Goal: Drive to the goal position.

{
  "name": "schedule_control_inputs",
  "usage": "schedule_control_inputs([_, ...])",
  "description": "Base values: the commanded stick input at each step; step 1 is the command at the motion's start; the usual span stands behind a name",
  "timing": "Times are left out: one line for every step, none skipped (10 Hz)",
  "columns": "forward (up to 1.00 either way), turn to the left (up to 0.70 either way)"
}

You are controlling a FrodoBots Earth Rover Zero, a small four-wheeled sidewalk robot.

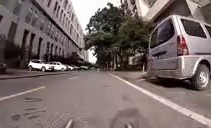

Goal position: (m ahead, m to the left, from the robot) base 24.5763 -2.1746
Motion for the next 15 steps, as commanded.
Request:
schedule_control_inputs([0.7, -0.04])
schedule_control_inputs([0.7, -0.06])
schedule_control_inputs([0.7, 0.0])
schedule_control_inputs([0.7, -0.05])
schedule_control_inputs([0.7, -0.08])
schedule_control_inputs([0.7, -0.06])
schedule_control_inputs([0.7, -0.06])
schedule_control_inputs([0.7, -0.09])
schedule_control_inputs([0.7, -0.03])
schedule_control_inputs([0.7, -0.03])
schedule_control_inputs([0.7, -0.03])
schedule_control_inputs([0.7, 0.0])
schedule_control_inputs([0.7, 0.0])
schedule_control_inputs([0.7, 0.0])
schedule_control_inputs([0.7, 0.0])
